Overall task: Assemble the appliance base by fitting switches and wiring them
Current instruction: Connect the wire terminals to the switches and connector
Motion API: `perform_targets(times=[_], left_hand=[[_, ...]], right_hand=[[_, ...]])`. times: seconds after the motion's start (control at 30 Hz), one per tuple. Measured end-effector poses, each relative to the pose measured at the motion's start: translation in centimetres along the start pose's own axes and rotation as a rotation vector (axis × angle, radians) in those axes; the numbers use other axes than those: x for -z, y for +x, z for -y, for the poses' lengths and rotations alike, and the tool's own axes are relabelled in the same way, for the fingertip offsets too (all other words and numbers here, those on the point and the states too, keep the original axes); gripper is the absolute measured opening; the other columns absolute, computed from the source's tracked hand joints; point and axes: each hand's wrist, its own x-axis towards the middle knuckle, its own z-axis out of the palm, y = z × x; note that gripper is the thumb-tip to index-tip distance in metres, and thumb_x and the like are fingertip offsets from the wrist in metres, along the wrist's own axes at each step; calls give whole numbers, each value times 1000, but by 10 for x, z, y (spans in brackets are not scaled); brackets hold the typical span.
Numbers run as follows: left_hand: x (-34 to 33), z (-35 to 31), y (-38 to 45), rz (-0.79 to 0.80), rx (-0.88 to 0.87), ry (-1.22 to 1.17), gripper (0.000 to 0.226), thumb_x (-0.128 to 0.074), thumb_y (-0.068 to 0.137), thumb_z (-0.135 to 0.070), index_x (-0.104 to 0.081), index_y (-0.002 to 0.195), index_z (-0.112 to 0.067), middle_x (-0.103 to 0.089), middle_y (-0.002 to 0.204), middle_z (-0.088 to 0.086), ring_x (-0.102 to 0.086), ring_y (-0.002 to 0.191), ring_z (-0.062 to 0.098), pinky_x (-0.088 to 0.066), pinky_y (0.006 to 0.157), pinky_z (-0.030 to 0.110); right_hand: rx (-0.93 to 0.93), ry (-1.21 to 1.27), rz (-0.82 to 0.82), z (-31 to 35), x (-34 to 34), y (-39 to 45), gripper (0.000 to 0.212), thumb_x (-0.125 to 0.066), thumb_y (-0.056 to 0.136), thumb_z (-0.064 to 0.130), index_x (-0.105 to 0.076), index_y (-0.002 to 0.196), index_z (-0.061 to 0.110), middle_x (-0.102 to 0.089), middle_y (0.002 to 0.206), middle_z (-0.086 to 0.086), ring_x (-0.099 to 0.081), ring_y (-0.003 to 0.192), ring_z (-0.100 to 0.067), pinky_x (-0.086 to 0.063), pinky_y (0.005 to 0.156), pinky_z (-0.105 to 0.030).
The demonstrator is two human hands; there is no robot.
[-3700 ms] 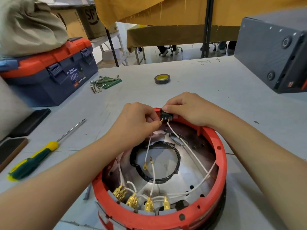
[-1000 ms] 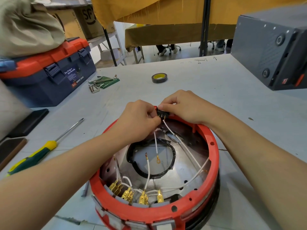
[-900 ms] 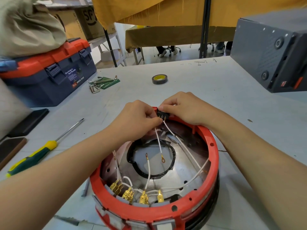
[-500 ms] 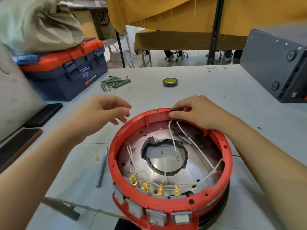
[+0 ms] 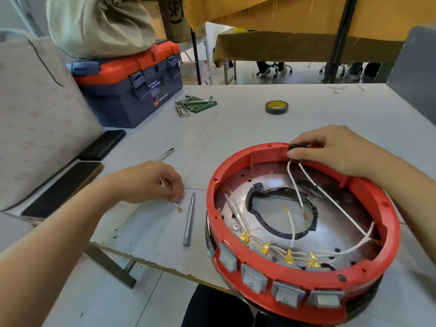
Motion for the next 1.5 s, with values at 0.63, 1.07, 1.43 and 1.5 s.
perform_targets(times=[0.63, 1.07, 1.43, 1.5], left_hand=[[-3, -8, -3, -252, -79, -224, 8, -62, 89, -20, -65, 87, -28, -67, 85, -7, -62, 82, 9, -50, 85, 33], [17, -86, 11, -343, -464, -996, 17, -56, 88, -22, -72, 86, -15, -73, 95, 8, -70, 85, 18, -53, 70, 19], [-11, -123, 30, -290, -451, -744, 38, -61, 83, 11, -56, 105, -19, -60, 111, 3, -73, 78, 22, -56, 75, 30], [-14, -128, 31, -288, -453, -717, 39, -59, 84, 11, -48, 107, -18, -53, 112, 2, -73, 79, 24, -54, 79, 43]], right_hand=[[4, -2, -3, -3, 0, 2, 3, -63, 75, 54, -65, 77, 51, -67, 93, 24, -57, 89, 5, -38, 75, -12], [-4, 18, 6, 1, 0, -1, 3, -64, 79, 49, -64, 76, 49, -69, 92, 18, -58, 89, 3, -39, 75, -12], [108, 76, -274, 20, 9, -10, 15, -68, 85, 23, -72, 99, 21, -69, 93, 9, -59, 80, 6, -44, 77, -9], [73, 207, -268, 24, 16, -11, 12, -67, 86, 21, -72, 96, 22, -71, 90, 9, -63, 81, 1, -48, 79, -10]])
